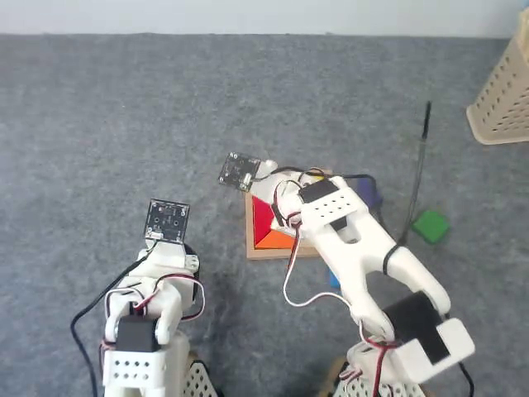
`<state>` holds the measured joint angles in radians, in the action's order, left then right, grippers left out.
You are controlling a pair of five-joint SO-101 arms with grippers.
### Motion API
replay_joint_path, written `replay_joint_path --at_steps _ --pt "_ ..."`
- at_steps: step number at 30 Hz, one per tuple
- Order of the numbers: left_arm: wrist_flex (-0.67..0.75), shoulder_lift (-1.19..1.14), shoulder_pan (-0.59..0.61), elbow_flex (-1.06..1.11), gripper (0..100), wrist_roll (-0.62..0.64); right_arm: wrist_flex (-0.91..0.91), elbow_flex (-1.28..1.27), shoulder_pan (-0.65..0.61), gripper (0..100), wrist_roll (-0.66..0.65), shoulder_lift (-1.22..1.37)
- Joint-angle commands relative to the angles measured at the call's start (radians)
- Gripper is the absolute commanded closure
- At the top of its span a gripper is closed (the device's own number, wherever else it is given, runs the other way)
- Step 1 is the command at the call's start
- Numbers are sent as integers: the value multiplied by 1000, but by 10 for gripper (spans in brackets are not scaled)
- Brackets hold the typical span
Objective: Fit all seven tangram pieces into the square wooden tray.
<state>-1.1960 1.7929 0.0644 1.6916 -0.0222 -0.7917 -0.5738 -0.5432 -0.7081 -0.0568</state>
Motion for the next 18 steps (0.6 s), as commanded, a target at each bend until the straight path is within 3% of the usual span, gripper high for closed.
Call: replay_joint_path --at_steps 1,8,18 --pt "-5 3 5 -5 989 9 8 5 16 992 75 -102" --pt "-5 3 5 -5 989 9 18 5 94 992 238 -148" --pt "-5 3 5 -5 989 9 18 -94 61 992 423 -168"
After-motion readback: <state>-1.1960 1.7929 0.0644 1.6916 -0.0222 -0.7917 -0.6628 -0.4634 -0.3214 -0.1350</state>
